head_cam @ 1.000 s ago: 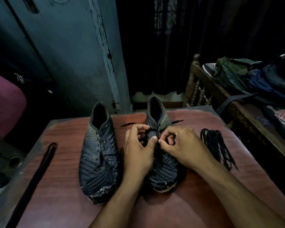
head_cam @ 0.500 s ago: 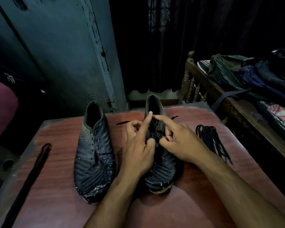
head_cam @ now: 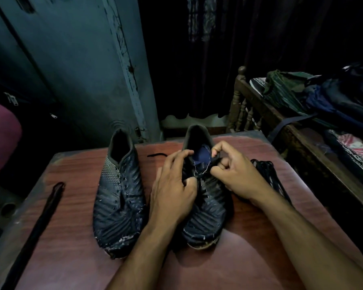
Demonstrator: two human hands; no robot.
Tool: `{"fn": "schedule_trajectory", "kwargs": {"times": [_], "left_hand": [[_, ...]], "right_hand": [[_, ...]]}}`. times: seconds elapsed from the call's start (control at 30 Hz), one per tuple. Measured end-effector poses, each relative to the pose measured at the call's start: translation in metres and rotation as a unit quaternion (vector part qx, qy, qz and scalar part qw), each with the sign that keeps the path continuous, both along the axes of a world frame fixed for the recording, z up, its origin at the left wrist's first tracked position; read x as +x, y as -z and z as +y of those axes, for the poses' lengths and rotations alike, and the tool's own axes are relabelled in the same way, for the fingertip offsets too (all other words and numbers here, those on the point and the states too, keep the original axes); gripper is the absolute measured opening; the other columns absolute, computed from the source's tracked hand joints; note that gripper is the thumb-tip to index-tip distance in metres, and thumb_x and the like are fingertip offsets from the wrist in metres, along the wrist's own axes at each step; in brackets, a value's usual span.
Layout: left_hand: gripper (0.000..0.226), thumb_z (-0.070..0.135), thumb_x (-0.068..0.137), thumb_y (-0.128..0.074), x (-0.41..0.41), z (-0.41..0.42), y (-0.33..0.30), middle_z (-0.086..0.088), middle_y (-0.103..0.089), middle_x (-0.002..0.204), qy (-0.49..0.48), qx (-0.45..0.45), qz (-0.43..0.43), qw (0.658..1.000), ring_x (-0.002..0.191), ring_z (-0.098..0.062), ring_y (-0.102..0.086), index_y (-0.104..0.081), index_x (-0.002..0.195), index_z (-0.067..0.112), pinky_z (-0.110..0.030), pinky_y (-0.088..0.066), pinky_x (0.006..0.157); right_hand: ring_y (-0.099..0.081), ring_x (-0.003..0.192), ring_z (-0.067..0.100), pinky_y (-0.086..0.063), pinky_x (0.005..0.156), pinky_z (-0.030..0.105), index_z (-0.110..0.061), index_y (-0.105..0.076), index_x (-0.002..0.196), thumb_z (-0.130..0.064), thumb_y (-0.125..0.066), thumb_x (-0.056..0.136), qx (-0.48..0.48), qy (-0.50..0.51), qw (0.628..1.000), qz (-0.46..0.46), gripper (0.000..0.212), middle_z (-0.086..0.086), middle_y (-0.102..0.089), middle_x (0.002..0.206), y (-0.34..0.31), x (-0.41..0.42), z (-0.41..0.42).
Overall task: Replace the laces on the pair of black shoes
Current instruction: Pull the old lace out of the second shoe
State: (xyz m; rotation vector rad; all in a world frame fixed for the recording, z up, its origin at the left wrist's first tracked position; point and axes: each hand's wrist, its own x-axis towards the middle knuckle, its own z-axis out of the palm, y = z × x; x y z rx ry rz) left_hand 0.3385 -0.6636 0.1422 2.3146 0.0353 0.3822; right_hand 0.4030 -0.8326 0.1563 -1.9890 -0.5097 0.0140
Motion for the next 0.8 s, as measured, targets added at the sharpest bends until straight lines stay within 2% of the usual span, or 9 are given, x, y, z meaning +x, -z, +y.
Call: {"fn": "schedule_trajectory", "kwargs": {"times": [0.07, 0.13, 0.23, 0.37, 0.47, 0.67, 0.8], "left_hand": [[0.070, 0.028, 0.076, -0.046, -0.001, -0.001, 0.000, 0.017, -0.043, 0.144, 0.005, -0.030, -0.012, 0.999, 0.129, -0.010, -0.045, -0.042, 0.144, 0.045, -0.039, -0.037, 0.113], [0.069, 0.021, 0.077, -0.051, -0.002, 0.000, 0.000, 0.017, -0.044, 0.134, -0.009, -0.085, -0.036, 0.996, 0.120, -0.005, -0.048, -0.045, 0.143, 0.041, -0.040, -0.045, 0.106], [0.065, 0.006, 0.081, -0.057, -0.004, -0.002, -0.002, 0.015, -0.045, 0.126, -0.037, -0.130, -0.060, 0.989, 0.105, 0.004, -0.051, -0.049, 0.134, 0.041, -0.040, -0.052, 0.095], [0.063, 0.002, 0.082, -0.057, -0.003, -0.003, 0.000, 0.021, -0.045, 0.121, -0.038, -0.127, -0.068, 0.989, 0.103, 0.002, -0.053, -0.049, 0.130, 0.042, -0.029, -0.050, 0.091], [0.059, 0.003, 0.082, -0.057, -0.002, -0.003, 0.002, 0.022, -0.044, 0.118, -0.043, -0.119, -0.064, 0.990, 0.103, 0.001, -0.052, -0.049, 0.127, 0.039, -0.025, -0.046, 0.088], [0.056, 0.003, 0.082, -0.058, -0.002, -0.002, 0.002, 0.016, -0.045, 0.120, -0.051, -0.116, -0.067, 0.990, 0.104, 0.002, -0.051, -0.050, 0.126, 0.038, -0.025, -0.046, 0.087], [0.054, 0.002, 0.083, -0.058, -0.002, -0.004, 0.004, 0.014, -0.047, 0.121, -0.059, -0.108, -0.083, 0.989, 0.107, 0.000, -0.052, -0.052, 0.124, 0.036, -0.020, -0.042, 0.088]], "right_hand": [[-0.038, 0.052, 0.008, -0.036, 0.056, 0.023, -0.034, -0.055, 0.098, -0.005, -0.064, 0.084, 0.008, -0.004, 1.000, -0.023, 0.033, -0.006, -0.045, 0.058, 0.000, -0.001, 0.001], [-0.041, 0.055, 0.007, -0.038, 0.060, 0.020, -0.030, -0.059, 0.105, -0.002, -0.066, 0.085, 0.034, -0.001, 0.998, -0.046, 0.036, -0.004, -0.045, 0.061, 0.000, -0.003, 0.002], [-0.043, 0.054, 0.006, -0.039, 0.058, 0.018, -0.026, -0.062, 0.098, -0.003, -0.070, 0.085, 0.042, 0.020, 0.994, -0.103, 0.028, -0.005, -0.045, 0.061, -0.004, -0.006, 0.003], [-0.050, 0.051, 0.005, -0.036, 0.055, 0.011, -0.025, -0.067, 0.086, -0.012, -0.074, 0.081, -0.078, -0.039, 0.984, -0.158, 0.016, -0.004, -0.055, 0.058, -0.007, -0.015, 0.006], [-0.057, 0.061, 0.008, -0.038, 0.057, 0.012, -0.029, -0.068, 0.089, -0.022, -0.078, 0.079, -0.147, -0.043, 0.973, -0.174, 0.015, -0.006, -0.059, 0.062, -0.008, -0.016, 0.005], [-0.059, 0.070, 0.008, -0.048, 0.062, 0.020, -0.031, -0.072, 0.094, -0.027, -0.079, 0.082, -0.167, -0.059, 0.966, -0.189, 0.015, -0.007, -0.064, 0.075, -0.008, -0.012, 0.004], [-0.055, 0.070, 0.006, -0.042, 0.062, 0.017, -0.027, -0.070, 0.093, -0.023, -0.076, 0.086, -0.164, -0.063, 0.960, -0.220, 0.011, -0.008, -0.058, 0.076, -0.005, -0.012, 0.006]]}}
